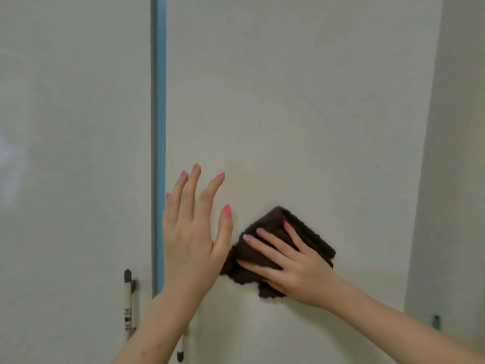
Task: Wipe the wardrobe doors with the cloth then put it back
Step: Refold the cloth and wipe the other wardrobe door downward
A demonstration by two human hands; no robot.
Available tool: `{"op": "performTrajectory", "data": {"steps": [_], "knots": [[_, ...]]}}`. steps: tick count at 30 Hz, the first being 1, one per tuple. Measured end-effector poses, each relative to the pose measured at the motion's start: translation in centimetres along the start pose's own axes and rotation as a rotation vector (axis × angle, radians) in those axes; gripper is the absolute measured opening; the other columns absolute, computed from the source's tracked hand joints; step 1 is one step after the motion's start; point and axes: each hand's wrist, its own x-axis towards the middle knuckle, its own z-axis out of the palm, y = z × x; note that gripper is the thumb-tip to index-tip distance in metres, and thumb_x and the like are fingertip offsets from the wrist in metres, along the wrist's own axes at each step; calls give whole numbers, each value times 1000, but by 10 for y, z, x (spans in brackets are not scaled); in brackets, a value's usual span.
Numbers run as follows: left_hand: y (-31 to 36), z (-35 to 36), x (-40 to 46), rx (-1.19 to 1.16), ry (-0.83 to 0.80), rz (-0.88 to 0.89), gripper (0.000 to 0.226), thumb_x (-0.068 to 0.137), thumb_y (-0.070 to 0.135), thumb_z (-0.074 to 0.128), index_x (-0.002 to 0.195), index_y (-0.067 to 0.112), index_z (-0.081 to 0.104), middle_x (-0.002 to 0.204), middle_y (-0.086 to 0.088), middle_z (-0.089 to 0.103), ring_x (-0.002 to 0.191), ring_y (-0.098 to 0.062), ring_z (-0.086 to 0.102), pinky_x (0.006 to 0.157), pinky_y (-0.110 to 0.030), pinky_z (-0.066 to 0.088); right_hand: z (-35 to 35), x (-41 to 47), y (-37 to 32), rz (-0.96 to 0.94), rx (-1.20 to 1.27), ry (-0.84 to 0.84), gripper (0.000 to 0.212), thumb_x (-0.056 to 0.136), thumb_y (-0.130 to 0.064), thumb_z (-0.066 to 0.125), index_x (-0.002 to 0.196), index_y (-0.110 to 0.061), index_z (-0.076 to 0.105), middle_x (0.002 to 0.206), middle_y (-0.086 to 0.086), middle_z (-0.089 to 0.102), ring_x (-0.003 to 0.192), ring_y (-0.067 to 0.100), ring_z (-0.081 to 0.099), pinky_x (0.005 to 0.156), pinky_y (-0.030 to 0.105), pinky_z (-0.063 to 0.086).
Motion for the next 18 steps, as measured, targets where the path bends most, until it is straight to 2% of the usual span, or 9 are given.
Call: {"op": "performTrajectory", "data": {"steps": [1,3,8,11,15,18], "knots": [[3,2,-4,12,-14,-11,45,92,33,38,136,23,45,149,-5,33,142,-20,21,113,-42,22,-1,-20,4,-53,-7,-35,43,99,-29,49,141,-31,45,153,6,33,143,23,28,117,51,18],[9,8,-10,36,-30,-16,45,92,34,37,136,24,44,150,-5,32,142,-20,20,113,-43,22,-6,-48,26,-38,-28,-43,41,99,-28,45,140,-33,44,153,5,33,143,21,28,117,50,19],[18,19,-14,68,-27,-5,44,93,35,37,135,24,46,149,-7,34,141,-22,22,113,-43,22,-31,-42,132,327,-49,96,42,103,-37,30,144,-33,33,152,12,32,145,28,21,115,52,13],[29,25,-16,78,-22,-8,44,93,35,37,135,24,45,150,-6,33,141,-21,21,113,-42,21,-44,-26,173,503,-50,182,43,102,-35,36,144,-27,38,153,14,31,144,29,23,116,52,10],[43,32,-21,82,-3,-16,45,92,35,37,135,24,45,150,-5,32,141,-20,21,111,-39,21,-35,-30,151,608,-48,249,43,101,-34,41,142,-24,43,153,15,30,143,33,23,116,57,10],[55,38,-26,82,-7,-21,45,92,34,37,135,24,45,150,-6,32,141,-22,23,111,-44,23,-20,-74,97,556,-27,198,45,100,-35,38,144,-26,39,153,15,29,144,33,22,114,60,13]]}}
